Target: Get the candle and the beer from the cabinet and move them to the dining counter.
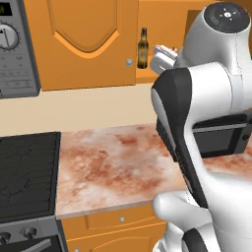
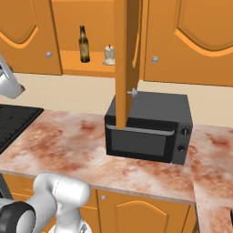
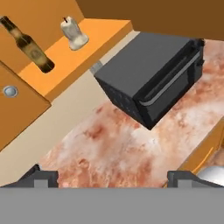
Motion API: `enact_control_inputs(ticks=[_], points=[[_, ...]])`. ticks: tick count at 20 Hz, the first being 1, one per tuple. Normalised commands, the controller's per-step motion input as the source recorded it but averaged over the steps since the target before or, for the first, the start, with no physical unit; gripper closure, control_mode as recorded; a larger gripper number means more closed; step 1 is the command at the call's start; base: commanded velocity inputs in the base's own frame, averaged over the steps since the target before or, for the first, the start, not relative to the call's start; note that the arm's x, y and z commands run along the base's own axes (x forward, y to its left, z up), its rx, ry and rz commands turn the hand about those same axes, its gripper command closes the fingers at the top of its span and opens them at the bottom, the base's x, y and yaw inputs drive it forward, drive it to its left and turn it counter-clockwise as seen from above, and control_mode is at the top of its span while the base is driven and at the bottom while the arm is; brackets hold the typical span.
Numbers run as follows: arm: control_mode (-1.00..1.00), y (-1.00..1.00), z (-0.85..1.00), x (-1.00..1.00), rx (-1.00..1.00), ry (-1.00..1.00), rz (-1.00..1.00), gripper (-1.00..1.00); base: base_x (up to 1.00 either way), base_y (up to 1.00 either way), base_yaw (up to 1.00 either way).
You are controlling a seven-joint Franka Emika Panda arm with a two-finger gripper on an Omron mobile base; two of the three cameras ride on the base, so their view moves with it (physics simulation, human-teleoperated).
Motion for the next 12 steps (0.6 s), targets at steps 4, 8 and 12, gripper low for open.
enact_control_inputs(ticks=[4,8,12], points=[[-1.00,0.11,-0.04,0.08,-0.19,0.00,0.40,-1.00,0.00,0.00,0.00],[-1.00,0.00,0.00,0.10,-0.16,0.01,0.44,-1.00,0.00,0.00,0.00],[-1.00,-0.02,0.00,0.02,-0.22,-0.02,0.42,-1.00,0.00,0.00,0.00]])
